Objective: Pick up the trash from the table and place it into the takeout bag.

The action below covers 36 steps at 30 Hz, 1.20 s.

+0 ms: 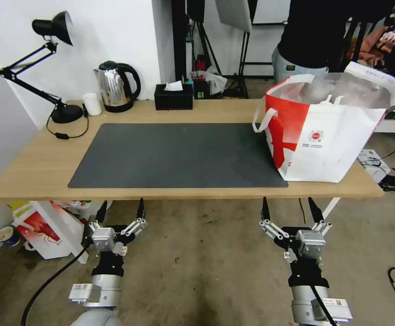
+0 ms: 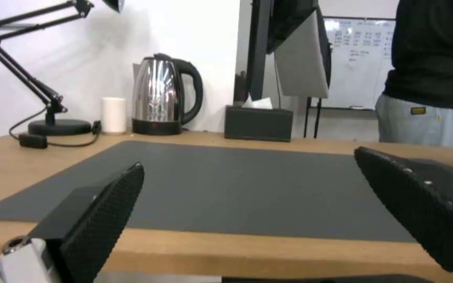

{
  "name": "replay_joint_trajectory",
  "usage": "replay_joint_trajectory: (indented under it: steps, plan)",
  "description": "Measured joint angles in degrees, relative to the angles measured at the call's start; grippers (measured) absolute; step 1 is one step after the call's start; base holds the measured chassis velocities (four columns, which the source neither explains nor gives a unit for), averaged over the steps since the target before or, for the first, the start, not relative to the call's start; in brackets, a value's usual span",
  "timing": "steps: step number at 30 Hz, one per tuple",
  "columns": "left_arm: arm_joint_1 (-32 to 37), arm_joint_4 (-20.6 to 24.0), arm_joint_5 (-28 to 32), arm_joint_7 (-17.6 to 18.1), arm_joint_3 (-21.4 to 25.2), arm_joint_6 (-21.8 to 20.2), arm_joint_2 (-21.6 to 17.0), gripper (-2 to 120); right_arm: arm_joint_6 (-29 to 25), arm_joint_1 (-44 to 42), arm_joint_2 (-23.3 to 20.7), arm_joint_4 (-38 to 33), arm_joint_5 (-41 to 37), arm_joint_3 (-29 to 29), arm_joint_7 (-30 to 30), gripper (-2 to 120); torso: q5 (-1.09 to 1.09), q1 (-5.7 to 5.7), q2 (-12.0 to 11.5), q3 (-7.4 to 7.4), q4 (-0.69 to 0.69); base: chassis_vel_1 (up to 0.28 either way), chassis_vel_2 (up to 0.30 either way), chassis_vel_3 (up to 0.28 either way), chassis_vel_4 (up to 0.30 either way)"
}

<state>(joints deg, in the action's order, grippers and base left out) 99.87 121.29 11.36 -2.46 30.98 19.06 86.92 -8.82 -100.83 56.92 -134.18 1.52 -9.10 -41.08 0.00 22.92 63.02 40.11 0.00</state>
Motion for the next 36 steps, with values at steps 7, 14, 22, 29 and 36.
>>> replay_joint_trajectory:
  steps: [7,14,22,29,36]
  plan:
    - [-0.26,-0.18,-0.29,-0.68,0.66,-0.04,-0.73,100,0.00,0.00,0.00,0.00,0.00,0.00,0.00,100,0.00,0.00,0.00,0.00,0.00,0.000,0.000,0.000,0.000]
    - [-0.47,-1.09,-1.97,-1.11,1.48,-0.22,-1.83,100,0.00,0.00,0.00,0.00,0.00,0.00,0.00,100,-0.01,0.00,0.00,0.00,0.00,0.000,0.000,0.000,0.000]
    - [0.10,-1.65,-2.91,-0.63,2.13,-0.15,-2.33,100,0.00,0.00,0.00,0.00,0.00,0.00,0.00,100,0.00,0.00,0.00,0.00,0.00,0.000,0.000,0.000,0.000]
    - [0.12,-1.72,-3.14,-0.34,2.20,-0.15,-2.35,100,0.00,0.00,0.00,0.00,0.00,0.00,0.00,100,0.00,0.00,0.00,0.00,0.00,0.000,0.000,0.000,0.000]
    - [0.12,-1.73,-3.14,-0.31,2.21,-0.16,-2.35,100,0.00,0.00,0.00,0.00,0.00,0.00,0.00,100,0.00,0.00,0.00,0.00,0.00,0.000,0.000,0.000,0.000]
